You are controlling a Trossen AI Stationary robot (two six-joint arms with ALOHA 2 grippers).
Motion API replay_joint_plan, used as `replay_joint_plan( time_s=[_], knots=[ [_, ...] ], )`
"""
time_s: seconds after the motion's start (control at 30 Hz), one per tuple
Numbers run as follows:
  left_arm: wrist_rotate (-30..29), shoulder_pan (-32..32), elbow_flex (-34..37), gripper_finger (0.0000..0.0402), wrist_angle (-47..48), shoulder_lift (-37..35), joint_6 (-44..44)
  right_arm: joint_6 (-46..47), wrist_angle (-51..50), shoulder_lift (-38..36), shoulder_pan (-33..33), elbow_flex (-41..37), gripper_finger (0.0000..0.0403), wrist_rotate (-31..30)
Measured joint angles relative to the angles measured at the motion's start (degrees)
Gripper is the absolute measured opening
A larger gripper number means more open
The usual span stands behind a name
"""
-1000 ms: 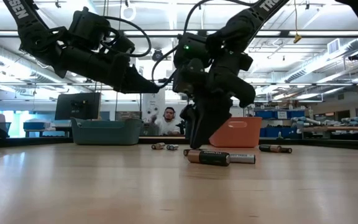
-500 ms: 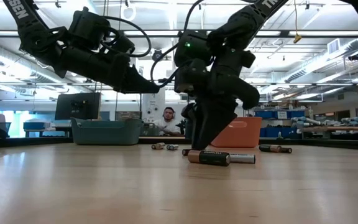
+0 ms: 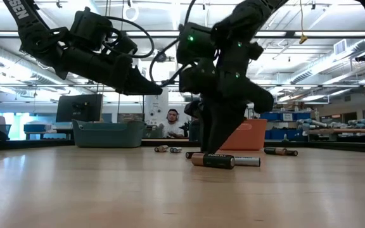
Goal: Sort batteries
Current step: Put the small black battery into the orange bin
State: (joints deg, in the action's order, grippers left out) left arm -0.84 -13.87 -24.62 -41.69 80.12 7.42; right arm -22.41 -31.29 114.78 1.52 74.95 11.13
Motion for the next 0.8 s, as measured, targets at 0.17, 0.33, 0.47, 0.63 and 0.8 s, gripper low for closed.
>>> replay_joint_plan(
  time_s=[0.17, 0.33, 0.47, 0.63, 0.8],
  knots=[
    [0.0, 0.0, 0.0, 0.0142, -0.3, 0.0, 0.0, -0.9, -2.5, 0.0, -1.0, 3.0, 0.0111, -2.0],
    [0.0, 0.0, 0.0, 0.0142, -0.5, 0.0, 0.0, -1.7, -8.7, 0.0, -1.6, 7.7, 0.011, -4.3],
    [0.0, 0.0, 0.0, 0.0142, -0.4, 0.0, 0.0, -1.8, -13.3, 0.5, -1.6, 11.9, 0.0109, -4.9],
    [0.0, 0.0, -0.1, 0.0142, 0.0, 0.0, 0.0, -1.8, -16.3, 3.7, -2.5, 14.8, 0.0105, -4.9],
    [-0.7, 0.0, 0.0, 0.0142, 1.3, 0.0, 0.1, -1.7, -20.9, 9.2, -3.5, 20.1, 0.0107, -4.8]
  ],
)
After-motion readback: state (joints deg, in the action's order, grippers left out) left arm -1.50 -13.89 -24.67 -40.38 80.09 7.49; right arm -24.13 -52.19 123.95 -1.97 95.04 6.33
